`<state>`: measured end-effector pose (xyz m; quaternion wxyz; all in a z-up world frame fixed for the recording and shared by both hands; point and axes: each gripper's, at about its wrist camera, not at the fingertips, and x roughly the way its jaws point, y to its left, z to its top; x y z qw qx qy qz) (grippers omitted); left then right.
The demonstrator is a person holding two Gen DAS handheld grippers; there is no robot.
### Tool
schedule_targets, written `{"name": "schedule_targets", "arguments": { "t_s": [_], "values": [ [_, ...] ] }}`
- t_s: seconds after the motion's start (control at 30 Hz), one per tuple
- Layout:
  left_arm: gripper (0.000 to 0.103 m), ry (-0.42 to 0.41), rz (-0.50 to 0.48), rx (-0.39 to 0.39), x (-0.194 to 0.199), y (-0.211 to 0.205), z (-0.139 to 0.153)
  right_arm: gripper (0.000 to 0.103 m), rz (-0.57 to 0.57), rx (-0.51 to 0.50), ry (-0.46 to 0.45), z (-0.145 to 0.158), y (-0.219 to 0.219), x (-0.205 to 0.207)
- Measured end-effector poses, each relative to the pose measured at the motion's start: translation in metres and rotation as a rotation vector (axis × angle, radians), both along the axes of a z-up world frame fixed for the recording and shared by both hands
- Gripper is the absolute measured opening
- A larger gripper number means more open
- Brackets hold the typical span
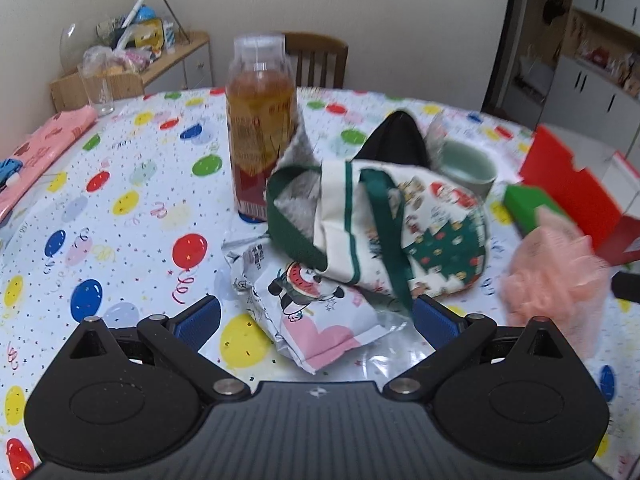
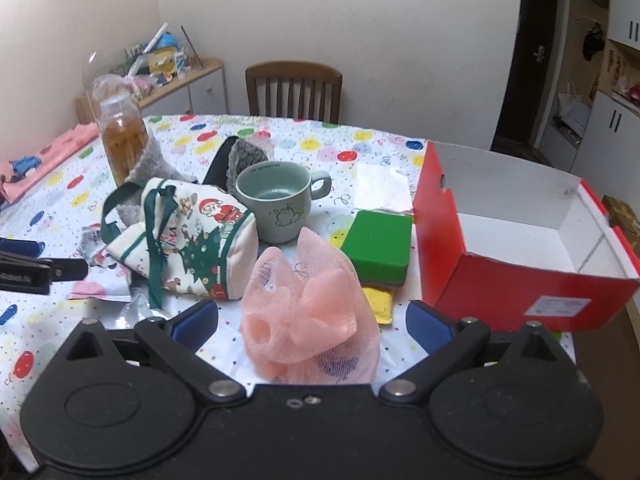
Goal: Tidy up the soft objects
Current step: 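Grasp the pink mesh puff with the right tool while the left tool grasps the panda snack bag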
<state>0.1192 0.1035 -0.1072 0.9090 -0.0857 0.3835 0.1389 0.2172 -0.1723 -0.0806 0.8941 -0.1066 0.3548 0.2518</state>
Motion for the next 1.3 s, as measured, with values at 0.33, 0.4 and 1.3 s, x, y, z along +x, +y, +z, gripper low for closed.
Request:
{"name": "schedule_targets", "arguments": {
  "t_s": [0.33, 0.4, 1.3],
  "values": [
    [0.102, 0.127, 0.063, -0.039, 0.044, 0.012, -0.042, 0.099, 0.063, -0.074, 0.041, -0.028, 0.023, 0.027],
    [0.102, 0.148, 0.078, -0.034, 0.051, 0.013, -0.047, 0.099, 0.064, -0.084, 0.048, -0.033, 0.024, 0.031],
    [0.068, 0.198, 0.19, -0.12, 0.047, 0.037, -0.062, 0.037, 0.06, -0.156, 0.023, -0.046, 0.027, 0.035]
  ]
}}
